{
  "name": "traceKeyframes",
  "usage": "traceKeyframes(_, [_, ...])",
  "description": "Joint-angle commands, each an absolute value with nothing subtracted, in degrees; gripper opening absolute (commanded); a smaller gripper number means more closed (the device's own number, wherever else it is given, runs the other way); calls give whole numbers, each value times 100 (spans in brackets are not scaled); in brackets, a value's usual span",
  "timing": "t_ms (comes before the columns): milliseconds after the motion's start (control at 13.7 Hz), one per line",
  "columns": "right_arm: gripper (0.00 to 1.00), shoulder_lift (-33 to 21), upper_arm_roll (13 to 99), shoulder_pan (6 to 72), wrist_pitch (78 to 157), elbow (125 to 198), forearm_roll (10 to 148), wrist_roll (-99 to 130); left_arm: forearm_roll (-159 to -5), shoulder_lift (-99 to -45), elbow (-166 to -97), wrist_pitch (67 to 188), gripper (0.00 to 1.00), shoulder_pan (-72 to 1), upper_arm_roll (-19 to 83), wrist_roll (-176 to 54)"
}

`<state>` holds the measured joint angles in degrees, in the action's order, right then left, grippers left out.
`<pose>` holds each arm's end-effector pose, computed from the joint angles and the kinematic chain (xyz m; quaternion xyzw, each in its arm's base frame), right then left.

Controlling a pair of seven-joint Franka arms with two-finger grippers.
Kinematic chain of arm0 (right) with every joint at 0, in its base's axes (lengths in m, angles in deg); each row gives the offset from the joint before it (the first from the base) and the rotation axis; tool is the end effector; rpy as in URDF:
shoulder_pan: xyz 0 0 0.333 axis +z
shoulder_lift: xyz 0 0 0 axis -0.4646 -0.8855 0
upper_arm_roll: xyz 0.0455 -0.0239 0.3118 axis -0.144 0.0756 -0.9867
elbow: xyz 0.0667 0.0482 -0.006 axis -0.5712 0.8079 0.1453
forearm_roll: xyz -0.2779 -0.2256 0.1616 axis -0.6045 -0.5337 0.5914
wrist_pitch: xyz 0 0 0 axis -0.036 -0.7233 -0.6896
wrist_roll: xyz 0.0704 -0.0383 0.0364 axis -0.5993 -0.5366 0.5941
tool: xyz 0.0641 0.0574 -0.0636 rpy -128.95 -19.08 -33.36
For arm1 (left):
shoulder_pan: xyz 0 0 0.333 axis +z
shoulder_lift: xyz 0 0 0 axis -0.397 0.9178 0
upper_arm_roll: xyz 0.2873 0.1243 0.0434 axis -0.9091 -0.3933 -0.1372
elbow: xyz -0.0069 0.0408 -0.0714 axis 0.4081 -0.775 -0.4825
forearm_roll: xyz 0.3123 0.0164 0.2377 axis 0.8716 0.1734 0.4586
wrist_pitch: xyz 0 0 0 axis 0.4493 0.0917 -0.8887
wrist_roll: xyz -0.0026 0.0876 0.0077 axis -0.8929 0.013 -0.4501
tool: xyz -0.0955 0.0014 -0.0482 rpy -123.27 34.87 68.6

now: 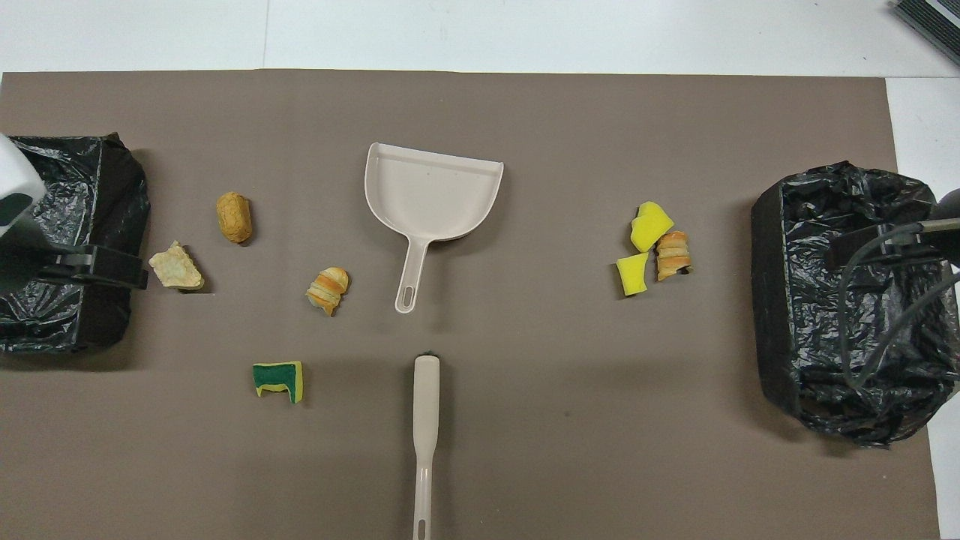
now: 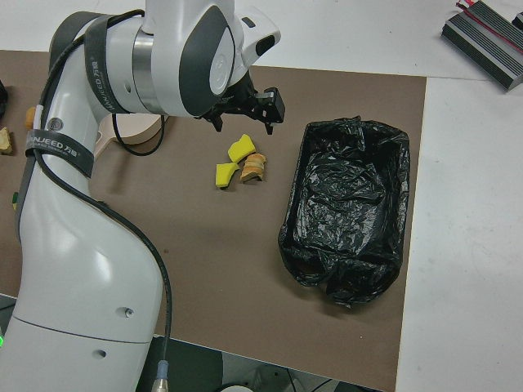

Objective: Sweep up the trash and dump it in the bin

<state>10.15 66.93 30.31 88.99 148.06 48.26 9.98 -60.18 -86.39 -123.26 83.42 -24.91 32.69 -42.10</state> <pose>0.5475 -0.0107 0.6257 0.9998 0.0168 -0.0098 0.0004 0.5308 -0.0533 0.5831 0.9970 -0.0708 -0.0198 0.0229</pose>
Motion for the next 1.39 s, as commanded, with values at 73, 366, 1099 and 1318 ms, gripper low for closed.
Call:
traceKeyframes(73, [100, 1147, 6651, 2962, 8862, 14938, 4937, 1000, -6093, -9808, -14354, 9608, 100, -3172, 3214, -4535])
traceKeyframes(366, [100, 1156, 6651, 2962, 8862, 14965, 4937, 1000, -6146, -10197, -15200, 9917, 100, -4112, 3214, -5156])
traceKeyframes(1099, [100, 1394, 6449, 3373, 9327, 15483, 5191, 869, -6146, -9987, -16976, 12261, 100, -6890, 3223, -7575])
traceKeyframes(1318, [100, 1113, 6449, 3944, 9836, 15474, 5551, -148, -6146, -9583, -16995, 12580, 100, -7348, 3223, -8059])
